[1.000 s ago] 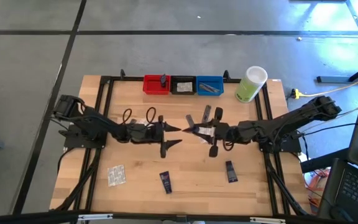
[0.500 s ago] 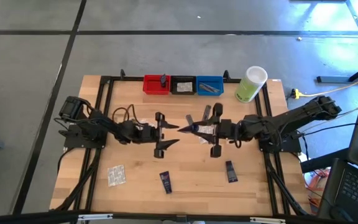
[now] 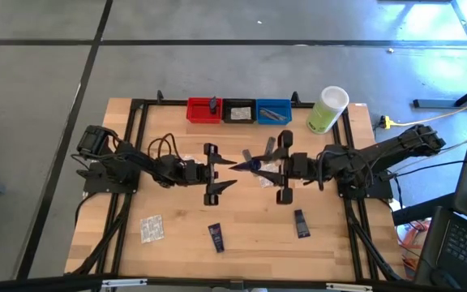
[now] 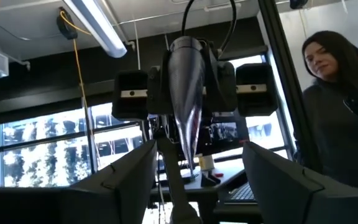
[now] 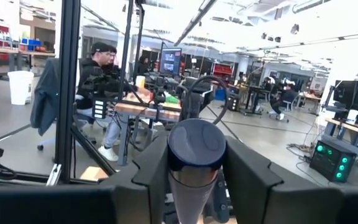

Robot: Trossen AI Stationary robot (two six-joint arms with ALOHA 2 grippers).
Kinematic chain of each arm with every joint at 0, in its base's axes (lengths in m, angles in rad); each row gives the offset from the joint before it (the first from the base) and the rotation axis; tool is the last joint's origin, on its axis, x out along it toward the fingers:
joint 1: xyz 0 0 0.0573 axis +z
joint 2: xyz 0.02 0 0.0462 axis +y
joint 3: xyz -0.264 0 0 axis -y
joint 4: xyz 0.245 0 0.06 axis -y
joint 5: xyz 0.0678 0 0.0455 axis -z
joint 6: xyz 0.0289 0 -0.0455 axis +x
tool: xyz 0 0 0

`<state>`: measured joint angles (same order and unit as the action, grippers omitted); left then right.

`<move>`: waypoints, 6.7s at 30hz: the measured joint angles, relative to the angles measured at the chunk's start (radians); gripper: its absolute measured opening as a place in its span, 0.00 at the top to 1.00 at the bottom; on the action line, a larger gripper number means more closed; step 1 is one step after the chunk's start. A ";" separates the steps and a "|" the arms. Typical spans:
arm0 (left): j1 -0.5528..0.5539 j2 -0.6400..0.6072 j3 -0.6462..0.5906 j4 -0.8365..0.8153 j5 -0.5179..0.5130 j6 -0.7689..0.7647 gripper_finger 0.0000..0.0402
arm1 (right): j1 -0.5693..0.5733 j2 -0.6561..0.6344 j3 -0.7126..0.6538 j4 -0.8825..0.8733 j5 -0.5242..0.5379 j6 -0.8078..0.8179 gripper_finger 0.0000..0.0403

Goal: Pick & Place Travel size toiletries
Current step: Put the blue shave cream into the red bin

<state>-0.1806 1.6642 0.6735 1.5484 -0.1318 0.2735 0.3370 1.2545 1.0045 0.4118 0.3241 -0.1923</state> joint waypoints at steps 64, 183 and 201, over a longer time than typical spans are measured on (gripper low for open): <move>0.065 -0.059 0.053 -0.205 -0.016 -0.081 0.99 | 0.053 -0.203 0.002 -0.320 0.179 0.105 0.44; 0.960 0.467 1.405 -3.117 -0.125 0.114 1.00 | -0.096 0.010 0.001 -1.109 0.005 0.606 1.00; 0.991 0.569 1.404 -3.116 -0.127 0.059 1.00 | -0.096 0.010 0.001 -1.108 0.008 0.586 1.00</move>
<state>0.8101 2.2333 2.0777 -1.5671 -0.2588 0.3321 0.2409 1.2640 1.0058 -0.6960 0.3317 0.3936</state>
